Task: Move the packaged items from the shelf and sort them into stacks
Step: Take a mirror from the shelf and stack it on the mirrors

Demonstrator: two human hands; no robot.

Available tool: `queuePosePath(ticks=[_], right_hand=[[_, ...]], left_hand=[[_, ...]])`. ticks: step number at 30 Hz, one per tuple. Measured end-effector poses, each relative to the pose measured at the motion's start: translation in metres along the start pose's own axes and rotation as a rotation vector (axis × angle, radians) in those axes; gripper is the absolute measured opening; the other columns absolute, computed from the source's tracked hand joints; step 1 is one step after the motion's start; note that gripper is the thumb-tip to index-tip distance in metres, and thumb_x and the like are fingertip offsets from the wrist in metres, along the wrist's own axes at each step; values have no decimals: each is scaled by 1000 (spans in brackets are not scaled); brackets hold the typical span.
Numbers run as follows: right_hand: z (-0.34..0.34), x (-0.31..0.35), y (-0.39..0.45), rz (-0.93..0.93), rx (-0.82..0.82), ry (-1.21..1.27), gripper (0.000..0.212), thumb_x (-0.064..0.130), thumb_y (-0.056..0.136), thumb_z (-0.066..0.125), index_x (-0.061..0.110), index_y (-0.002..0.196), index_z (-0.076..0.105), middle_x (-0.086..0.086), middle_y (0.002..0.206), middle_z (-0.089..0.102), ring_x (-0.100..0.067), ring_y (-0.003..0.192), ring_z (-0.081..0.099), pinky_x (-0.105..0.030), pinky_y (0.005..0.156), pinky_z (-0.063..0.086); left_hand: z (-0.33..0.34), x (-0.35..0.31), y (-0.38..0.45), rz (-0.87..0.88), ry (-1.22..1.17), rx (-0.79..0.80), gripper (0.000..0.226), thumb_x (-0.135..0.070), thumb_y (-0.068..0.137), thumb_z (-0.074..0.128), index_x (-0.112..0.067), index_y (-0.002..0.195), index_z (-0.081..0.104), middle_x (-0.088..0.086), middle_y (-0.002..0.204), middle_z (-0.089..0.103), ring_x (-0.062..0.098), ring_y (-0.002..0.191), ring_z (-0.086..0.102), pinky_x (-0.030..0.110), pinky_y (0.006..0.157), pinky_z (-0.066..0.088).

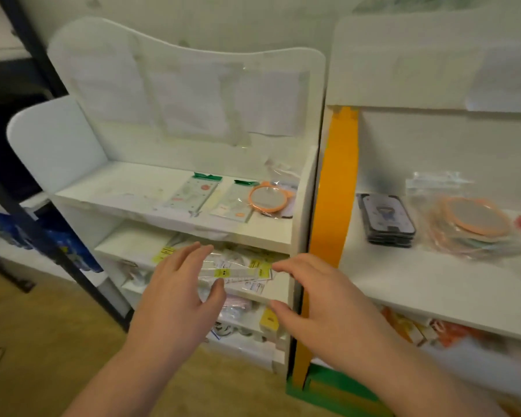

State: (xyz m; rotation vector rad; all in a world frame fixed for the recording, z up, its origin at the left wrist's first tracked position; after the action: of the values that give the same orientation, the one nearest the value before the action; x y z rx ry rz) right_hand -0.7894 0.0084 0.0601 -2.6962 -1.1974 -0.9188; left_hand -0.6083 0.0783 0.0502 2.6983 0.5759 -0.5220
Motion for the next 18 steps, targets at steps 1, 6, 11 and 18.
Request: queuePosePath(ticks=[1, 6, 11, 18], right_hand=[[9, 8, 12, 4, 6, -7, 51, 53, 92, 56, 47, 140, 40, 34, 134, 39, 11, 125, 36, -14, 103, 34], [51, 40, 79, 31, 13, -59, 51, 53, 91, 56, 45, 140, 41, 31, 133, 42, 9, 122, 39, -16, 105, 36], [81, 52, 132, 90, -25, -82, 49, 50, 91, 58, 41, 138, 46, 26, 129, 46, 6, 120, 43, -15, 103, 36], [100, 29, 165, 223, -15, -110, 47, 51, 92, 56, 43, 137, 44, 29, 128, 44, 9, 118, 40, -11, 97, 34]], left_hand=[[-3, 15, 7, -3, -3, 2, 58, -43, 92, 57, -32, 147, 42, -17, 149, 39, 6, 139, 32, 34, 109, 41], [-19, 95, 52, -15, -36, -4, 58, -45, 92, 54, -34, 147, 41, -18, 149, 39, 6, 140, 31, 34, 109, 41], [-8, 152, 105, 12, -35, 77, 61, -47, 93, 52, -30, 150, 37, -12, 153, 38, 10, 142, 30, 34, 112, 37], [39, 174, 187, 26, -107, 266, 66, -51, 91, 56, -27, 150, 38, -4, 155, 39, 19, 140, 38, 38, 109, 39]])
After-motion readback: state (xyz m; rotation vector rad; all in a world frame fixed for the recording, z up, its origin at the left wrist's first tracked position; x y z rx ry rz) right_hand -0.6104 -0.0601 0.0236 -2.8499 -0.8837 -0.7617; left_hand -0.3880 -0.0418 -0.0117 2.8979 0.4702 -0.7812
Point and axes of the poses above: each hand's wrist, its own y-axis towards the middle knuckle, its own z-axis out of the palm, x = y × z, the point moved 9 cm from there along y, towards the middle knuckle
